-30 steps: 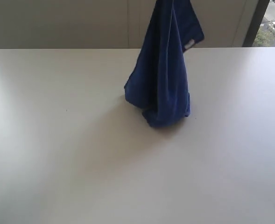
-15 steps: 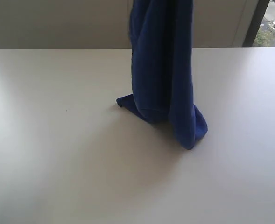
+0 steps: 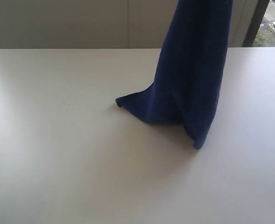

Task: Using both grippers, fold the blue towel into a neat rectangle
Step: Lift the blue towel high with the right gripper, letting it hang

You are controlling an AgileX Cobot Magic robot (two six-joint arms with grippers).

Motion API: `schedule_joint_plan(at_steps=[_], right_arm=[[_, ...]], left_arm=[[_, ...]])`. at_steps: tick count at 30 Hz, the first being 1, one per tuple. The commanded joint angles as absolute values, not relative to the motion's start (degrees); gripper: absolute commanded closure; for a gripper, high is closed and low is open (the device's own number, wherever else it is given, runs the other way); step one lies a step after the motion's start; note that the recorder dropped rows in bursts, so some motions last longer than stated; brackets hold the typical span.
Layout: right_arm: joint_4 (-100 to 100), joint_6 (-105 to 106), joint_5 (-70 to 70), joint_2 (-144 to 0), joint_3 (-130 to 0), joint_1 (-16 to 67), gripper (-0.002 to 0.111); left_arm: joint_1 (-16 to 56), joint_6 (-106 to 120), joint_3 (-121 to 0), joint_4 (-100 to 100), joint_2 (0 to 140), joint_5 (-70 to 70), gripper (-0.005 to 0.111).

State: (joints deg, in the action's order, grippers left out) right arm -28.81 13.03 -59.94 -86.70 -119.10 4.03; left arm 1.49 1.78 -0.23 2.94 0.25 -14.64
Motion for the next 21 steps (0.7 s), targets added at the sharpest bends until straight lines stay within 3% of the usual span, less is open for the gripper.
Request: schedule_joint_plan(at_steps=[1, 21], right_arm=[[-28.22, 9.88, -63.08, -88.96, -119.19, 3.97, 0.108], [-28.20, 8.55, -59.87, -83.98, -119.30, 3.97, 0.108]], left_arm=[[1.37, 1.51, 0.00, 3.00, 0.00, -14.64, 0.107], [1.37, 1.51, 0.00, 3.00, 0.00, -14.64, 0.107]])
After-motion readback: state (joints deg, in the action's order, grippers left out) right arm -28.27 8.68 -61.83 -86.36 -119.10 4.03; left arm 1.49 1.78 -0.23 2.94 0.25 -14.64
